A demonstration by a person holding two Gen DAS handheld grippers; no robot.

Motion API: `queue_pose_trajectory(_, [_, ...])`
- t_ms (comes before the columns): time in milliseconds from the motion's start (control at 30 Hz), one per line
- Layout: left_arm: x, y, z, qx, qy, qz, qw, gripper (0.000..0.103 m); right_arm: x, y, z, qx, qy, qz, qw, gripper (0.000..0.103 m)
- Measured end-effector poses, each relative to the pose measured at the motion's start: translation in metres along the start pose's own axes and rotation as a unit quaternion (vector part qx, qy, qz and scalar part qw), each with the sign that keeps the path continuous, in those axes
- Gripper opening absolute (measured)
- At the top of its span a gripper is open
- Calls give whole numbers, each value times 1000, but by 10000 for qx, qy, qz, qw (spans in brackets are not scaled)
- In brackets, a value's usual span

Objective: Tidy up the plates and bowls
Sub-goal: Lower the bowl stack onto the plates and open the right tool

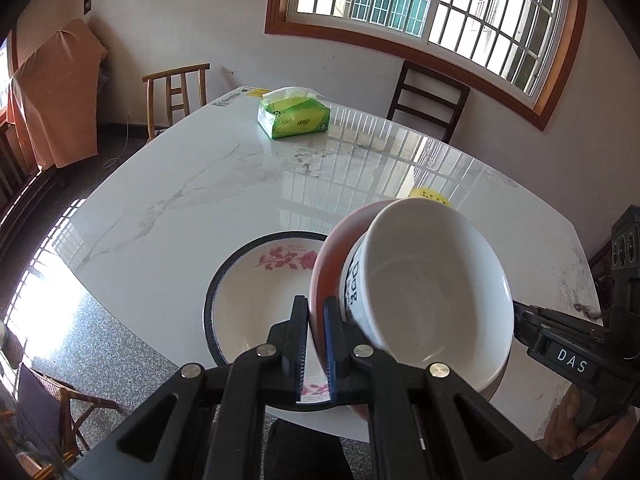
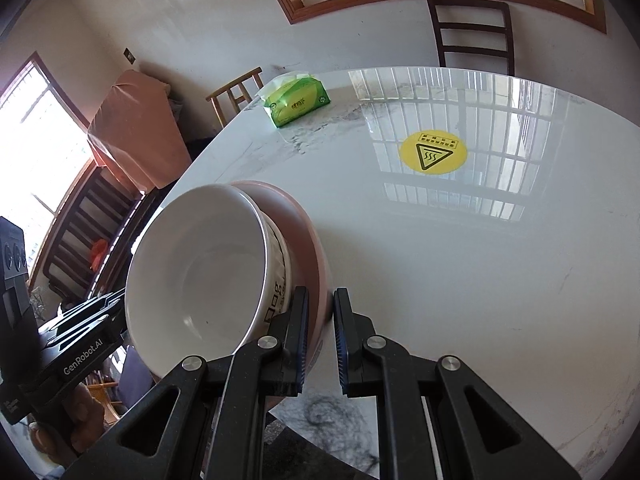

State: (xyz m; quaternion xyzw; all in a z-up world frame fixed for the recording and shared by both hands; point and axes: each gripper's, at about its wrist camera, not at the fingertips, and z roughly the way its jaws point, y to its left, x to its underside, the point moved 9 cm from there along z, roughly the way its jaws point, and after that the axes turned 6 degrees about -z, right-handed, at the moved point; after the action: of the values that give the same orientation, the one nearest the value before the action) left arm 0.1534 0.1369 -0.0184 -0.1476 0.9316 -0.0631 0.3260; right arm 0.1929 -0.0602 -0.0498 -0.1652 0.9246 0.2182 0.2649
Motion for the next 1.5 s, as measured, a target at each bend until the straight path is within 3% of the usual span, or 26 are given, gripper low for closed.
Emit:
queue_pose_trajectory(300, [-16, 45, 7, -236, -8, -311, 9992, 6, -18, 40, 35, -288, 263, -286, 9988, 12])
queue_pose_trajectory(733, [-10, 71, 47, -218, 408, -608, 9971, 5, -17, 51, 71, -266, 649, -344, 9969, 12])
queue_pose_trajectory(1033, [-6, 77, 49, -28, 183, -628, 9979, 7, -22, 50, 81, -346, 690, -265, 9967, 13])
queue_pose_trajectory(1133, [-6, 79, 46, -105, -73, -510, 9986, 15, -21, 49, 80, -414, 608, -206, 9971, 14])
queue_pose_trajectory(1200, [-7, 84, 45, -293, -300, -405, 9983, 31, -22, 50, 79, -403, 538, -233, 9975, 16])
queue_pose_trajectory(1267, [-6, 89, 43, -384, -477, -372, 9974, 40, -23, 53, 78, -281, 450, -372, 9979, 16])
queue_pose_trajectory(1367, [-2, 94, 38, -466, -677, -321, 9961, 49, -25, 55, 75, -142, 263, -484, 9984, 18])
queue_pose_trajectory(1433, [2, 95, 34, -586, -831, -205, 9946, 50, -30, 54, 67, 14, -11, -601, 9982, 25])
queue_pose_trajectory(1500, [4, 94, 29, -714, -1028, -59, 9921, 50, -33, 56, 56, 88, -309, -679, 9972, 38])
